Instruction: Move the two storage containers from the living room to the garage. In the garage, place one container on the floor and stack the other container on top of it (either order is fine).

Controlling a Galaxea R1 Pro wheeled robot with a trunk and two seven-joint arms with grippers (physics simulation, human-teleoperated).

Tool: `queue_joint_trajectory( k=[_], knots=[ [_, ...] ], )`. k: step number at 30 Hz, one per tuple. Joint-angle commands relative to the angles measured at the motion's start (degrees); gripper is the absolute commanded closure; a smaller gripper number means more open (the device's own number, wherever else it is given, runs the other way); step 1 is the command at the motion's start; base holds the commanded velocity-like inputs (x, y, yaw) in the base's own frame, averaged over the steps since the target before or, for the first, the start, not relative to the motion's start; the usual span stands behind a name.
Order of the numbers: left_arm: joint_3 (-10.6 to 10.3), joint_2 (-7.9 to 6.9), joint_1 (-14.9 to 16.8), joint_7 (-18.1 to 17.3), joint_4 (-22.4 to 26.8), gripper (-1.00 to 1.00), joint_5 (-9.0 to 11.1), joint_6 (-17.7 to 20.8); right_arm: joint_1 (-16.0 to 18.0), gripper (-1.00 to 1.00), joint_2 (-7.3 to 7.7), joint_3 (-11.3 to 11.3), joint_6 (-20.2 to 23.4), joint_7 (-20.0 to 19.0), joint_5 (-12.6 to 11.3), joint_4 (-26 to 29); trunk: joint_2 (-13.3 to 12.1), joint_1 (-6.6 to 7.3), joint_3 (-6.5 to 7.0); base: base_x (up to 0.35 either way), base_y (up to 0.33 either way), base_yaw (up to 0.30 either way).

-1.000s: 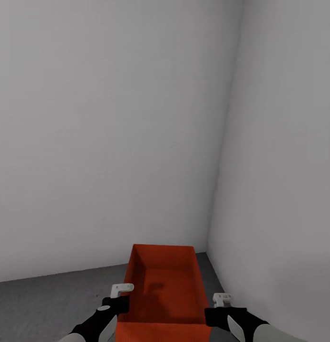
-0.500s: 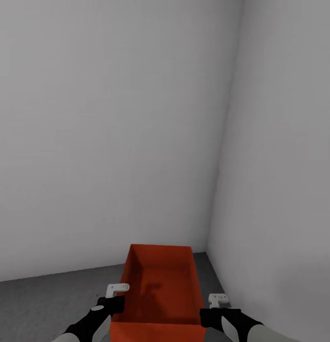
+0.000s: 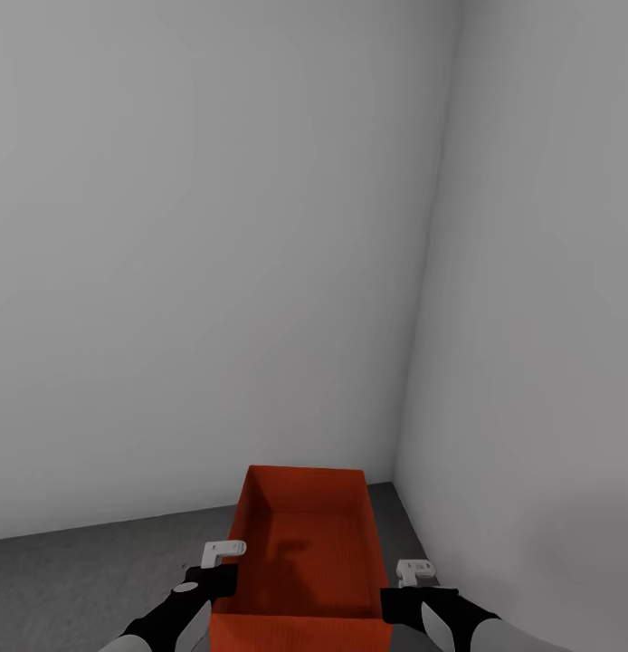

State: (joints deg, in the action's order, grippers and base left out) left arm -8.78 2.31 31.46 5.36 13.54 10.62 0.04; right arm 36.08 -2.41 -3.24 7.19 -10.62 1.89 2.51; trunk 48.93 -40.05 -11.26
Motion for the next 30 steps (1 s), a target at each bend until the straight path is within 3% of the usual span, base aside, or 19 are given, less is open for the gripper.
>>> queue_joint_trajectory(
  k=[1, 30],
  knots=[
    [-1.77, -0.11, 0.00, -1.22, -0.18, 1.00, 1.34, 0.05, 0.05, 1.00, 2.32, -0.46, -0.49, -4.59, -0.58, 3.21, 0.06, -0.01, -0.09, 0.036, 0.000, 0.000],
    [-1.77, -0.11, 0.00, -1.22, -0.18, 1.00, 1.34, 0.05, 0.05, 1.00, 2.32, -0.46, -0.49, -4.59, -0.57, 3.21, 0.06, -0.01, -0.09, 0.003, 0.000, 0.000]
  ],
)
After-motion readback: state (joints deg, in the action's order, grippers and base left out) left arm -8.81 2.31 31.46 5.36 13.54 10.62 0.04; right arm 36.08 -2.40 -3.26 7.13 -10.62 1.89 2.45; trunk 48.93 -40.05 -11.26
